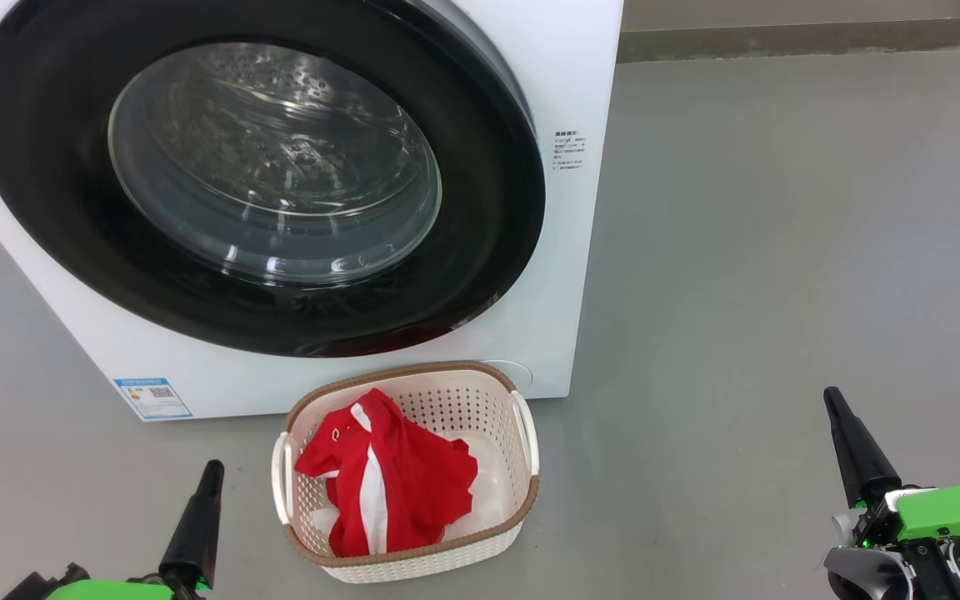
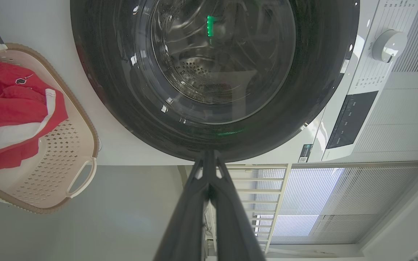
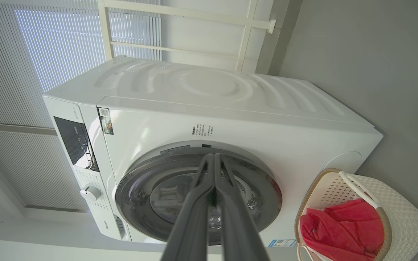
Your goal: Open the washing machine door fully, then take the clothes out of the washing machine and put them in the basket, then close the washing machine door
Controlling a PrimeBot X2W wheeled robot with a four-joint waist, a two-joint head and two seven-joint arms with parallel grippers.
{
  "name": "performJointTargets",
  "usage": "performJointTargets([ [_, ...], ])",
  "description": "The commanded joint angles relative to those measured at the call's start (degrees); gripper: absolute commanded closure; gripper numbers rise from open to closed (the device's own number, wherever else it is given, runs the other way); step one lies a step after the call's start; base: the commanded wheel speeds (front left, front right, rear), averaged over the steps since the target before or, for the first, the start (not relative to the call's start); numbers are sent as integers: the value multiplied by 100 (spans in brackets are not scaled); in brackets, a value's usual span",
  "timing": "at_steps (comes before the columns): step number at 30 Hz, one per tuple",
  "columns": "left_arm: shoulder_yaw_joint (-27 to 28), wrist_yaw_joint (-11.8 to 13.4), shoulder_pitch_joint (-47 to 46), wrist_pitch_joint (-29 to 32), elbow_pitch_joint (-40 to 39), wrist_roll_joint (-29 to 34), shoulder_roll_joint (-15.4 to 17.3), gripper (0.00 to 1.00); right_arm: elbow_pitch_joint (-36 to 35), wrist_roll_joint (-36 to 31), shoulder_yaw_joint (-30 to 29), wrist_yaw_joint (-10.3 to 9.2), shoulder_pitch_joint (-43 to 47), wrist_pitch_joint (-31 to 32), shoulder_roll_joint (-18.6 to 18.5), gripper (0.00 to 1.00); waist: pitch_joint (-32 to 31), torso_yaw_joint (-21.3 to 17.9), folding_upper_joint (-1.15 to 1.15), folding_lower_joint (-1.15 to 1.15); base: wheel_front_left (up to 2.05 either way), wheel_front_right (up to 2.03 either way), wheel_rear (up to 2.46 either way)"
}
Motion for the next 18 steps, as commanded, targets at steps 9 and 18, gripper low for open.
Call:
performJointTargets([
  [9,219,-40,-229,53,-145,59,70,100,-157,-36,91,-3,-238,27,-41,100,0,0,0,0,0,0,0],
  [18,233,-40,-230,63,-144,70,61,100,-157,-45,81,-3,-239,35,-34,100,0,0,0,0,0,0,0],
])
